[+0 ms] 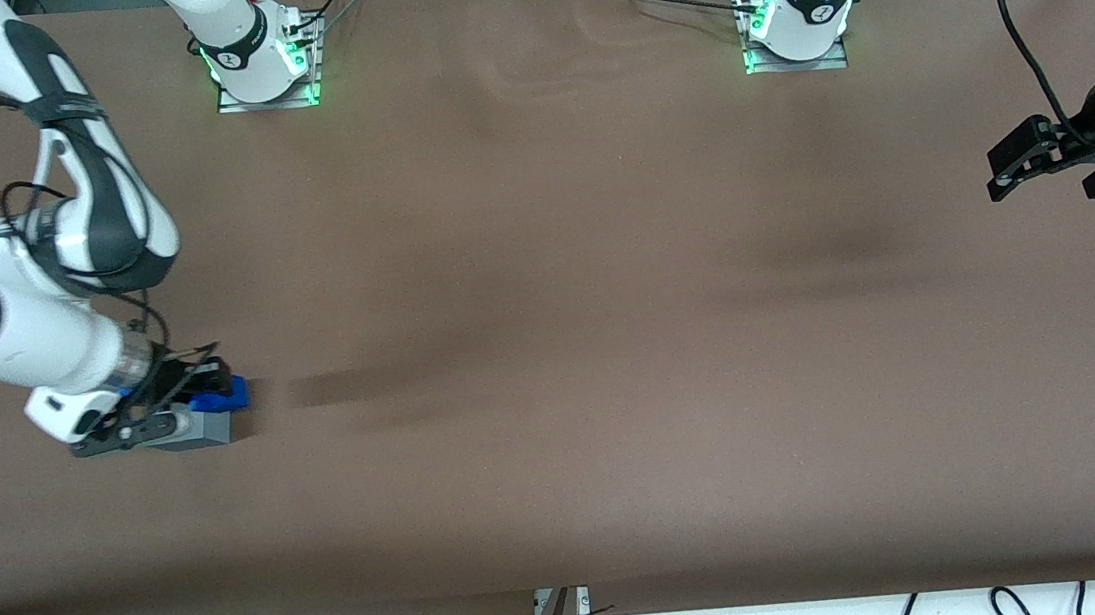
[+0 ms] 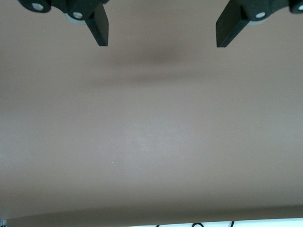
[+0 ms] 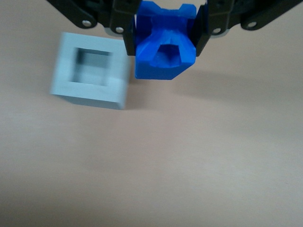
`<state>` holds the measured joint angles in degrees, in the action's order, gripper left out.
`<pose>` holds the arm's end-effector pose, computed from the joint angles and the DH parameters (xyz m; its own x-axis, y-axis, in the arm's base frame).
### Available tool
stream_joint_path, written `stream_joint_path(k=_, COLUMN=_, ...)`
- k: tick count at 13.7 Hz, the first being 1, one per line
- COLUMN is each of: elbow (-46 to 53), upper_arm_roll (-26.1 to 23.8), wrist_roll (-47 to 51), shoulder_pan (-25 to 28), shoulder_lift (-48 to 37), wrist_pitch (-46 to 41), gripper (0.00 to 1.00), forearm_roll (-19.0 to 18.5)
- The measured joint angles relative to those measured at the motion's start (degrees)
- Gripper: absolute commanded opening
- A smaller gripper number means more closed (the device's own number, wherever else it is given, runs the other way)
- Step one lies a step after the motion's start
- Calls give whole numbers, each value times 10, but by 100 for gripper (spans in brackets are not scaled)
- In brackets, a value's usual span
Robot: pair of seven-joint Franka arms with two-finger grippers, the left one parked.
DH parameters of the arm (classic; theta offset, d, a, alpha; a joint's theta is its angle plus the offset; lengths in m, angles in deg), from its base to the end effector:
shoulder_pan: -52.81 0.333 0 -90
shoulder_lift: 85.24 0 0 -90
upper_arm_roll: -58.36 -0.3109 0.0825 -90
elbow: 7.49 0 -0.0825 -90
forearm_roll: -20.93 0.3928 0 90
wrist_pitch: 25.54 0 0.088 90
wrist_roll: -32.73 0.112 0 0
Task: Insert blue part into gray base with right arm
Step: 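Carry the blue part over the gray base's opening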
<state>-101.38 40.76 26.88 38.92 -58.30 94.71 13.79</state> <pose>0.6809 0.0148 0.3418 0.9806 0.1953 0.0170 0.1957 -0.9803 -0.0274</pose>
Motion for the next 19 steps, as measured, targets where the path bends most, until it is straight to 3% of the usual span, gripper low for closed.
stream_joint_path(k=6, elbow=7, upper_arm_roll=42, wrist_roll=-80, shoulder_pan=-5, shoulder_lift=7, wrist_pitch=9, gripper=30, forearm_roll=2)
stream_joint_path(k=19, elbow=7, upper_arm_roll=58, wrist_roll=-30, shoulder_pan=-8, shoulder_lift=27, wrist_pitch=48, gripper=30, forearm_roll=17)
